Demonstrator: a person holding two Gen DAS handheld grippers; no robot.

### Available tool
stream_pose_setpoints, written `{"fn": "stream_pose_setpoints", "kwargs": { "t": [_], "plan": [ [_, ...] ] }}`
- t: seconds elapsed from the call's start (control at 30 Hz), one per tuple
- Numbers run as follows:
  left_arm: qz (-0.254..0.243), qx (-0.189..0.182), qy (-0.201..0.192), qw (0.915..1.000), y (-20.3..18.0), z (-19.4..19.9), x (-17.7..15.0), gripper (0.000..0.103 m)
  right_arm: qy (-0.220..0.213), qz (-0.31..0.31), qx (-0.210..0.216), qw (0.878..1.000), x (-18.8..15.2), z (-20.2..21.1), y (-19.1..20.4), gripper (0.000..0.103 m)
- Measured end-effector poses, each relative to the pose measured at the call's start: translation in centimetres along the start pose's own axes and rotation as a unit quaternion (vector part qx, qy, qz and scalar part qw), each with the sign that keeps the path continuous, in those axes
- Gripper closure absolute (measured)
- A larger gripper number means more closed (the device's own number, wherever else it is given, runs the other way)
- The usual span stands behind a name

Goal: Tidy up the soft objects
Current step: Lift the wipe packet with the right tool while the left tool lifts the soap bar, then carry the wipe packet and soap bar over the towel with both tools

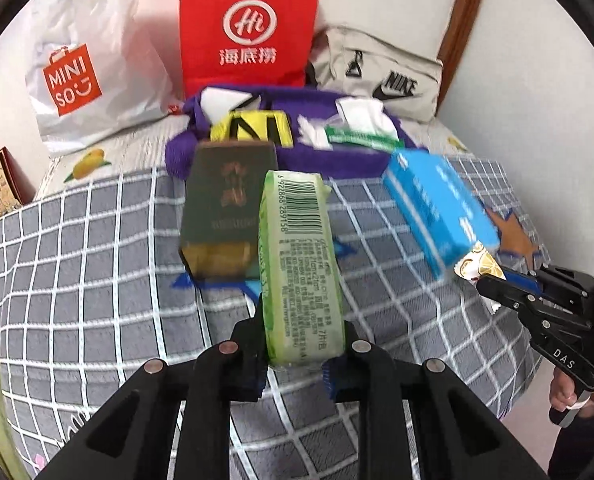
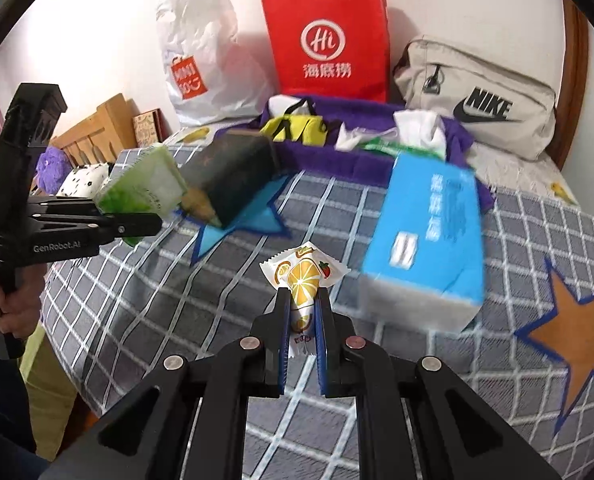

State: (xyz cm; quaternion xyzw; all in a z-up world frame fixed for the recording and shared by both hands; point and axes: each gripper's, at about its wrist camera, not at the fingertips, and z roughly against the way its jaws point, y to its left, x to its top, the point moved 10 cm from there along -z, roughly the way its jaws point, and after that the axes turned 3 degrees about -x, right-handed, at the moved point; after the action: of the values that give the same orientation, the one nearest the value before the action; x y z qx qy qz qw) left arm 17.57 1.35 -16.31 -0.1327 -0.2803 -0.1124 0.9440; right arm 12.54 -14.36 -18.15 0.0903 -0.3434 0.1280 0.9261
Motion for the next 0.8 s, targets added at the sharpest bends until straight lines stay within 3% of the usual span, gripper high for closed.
{"fn": "stream_pose_setpoints", "kwargs": {
  "t": [0.4,0.8],
  "plan": [
    [-0.002,0.019,-0.028,0.9994,0.5,-0.7,8.1,0.083,-0.036,-0.001,-0.023,0.999,8.1,-1.0,-4.8,0.092],
    [-0.001,0.018,-0.047,0.9987,1.0,-3.8,15.5,0.083,-0.038,-0.005,-0.030,0.999,15.7,-5.1,-9.0,0.092]
  ]
}}
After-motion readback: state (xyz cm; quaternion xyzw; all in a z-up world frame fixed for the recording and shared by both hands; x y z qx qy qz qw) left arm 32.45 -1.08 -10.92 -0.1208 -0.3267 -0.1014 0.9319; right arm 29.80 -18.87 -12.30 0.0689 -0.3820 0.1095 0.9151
